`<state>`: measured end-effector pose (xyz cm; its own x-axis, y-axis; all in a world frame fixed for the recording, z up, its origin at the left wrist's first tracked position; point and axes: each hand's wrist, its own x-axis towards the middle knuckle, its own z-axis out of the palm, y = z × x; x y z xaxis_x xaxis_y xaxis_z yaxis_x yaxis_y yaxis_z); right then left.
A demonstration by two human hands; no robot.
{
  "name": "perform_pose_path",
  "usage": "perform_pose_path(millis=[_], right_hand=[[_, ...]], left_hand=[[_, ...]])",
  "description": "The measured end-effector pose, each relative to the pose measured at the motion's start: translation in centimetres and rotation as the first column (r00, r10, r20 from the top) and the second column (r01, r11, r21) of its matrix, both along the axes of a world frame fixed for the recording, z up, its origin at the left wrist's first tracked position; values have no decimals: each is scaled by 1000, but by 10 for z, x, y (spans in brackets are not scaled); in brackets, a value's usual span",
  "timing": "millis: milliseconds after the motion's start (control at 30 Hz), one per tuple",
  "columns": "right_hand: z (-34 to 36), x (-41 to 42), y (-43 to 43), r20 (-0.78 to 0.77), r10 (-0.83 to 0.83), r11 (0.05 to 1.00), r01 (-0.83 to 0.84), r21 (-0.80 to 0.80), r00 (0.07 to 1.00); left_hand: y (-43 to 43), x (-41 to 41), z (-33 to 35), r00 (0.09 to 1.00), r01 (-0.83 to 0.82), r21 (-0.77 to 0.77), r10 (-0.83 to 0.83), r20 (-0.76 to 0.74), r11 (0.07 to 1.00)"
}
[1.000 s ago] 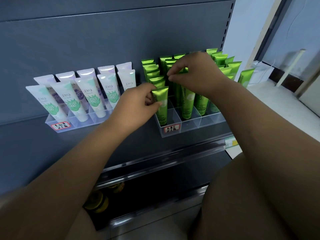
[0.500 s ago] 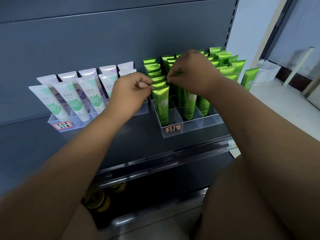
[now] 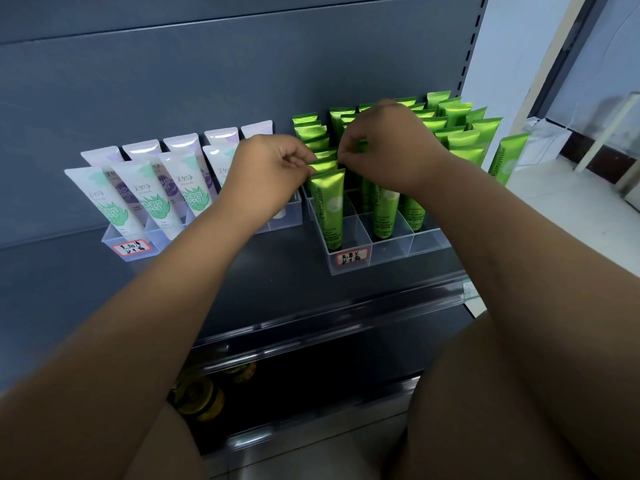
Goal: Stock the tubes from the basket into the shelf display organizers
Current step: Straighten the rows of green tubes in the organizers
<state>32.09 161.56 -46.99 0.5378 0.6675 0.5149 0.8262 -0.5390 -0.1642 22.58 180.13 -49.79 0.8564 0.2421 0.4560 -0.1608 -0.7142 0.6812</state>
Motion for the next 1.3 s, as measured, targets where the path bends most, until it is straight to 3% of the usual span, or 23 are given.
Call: perform_pose_path(millis=[400, 700, 1033, 1300], right_hand=[[-1, 1, -1, 37, 42, 998, -44, 38, 998], [3, 3, -12, -10, 4, 989, -3, 147, 1000], [5, 15, 10, -19, -15, 996, 16, 92, 1000], [4, 20, 19, -14, -21, 1000, 21, -17, 1000]], left_hand=[[2, -5, 0, 1000, 17, -39, -17, 10, 999], [16, -9, 12, 997, 43, -304, -20, 77, 952], [17, 15, 0, 999, 27, -168, -23, 23, 985], [23, 19, -1, 1000, 20, -166, -21, -4, 986]])
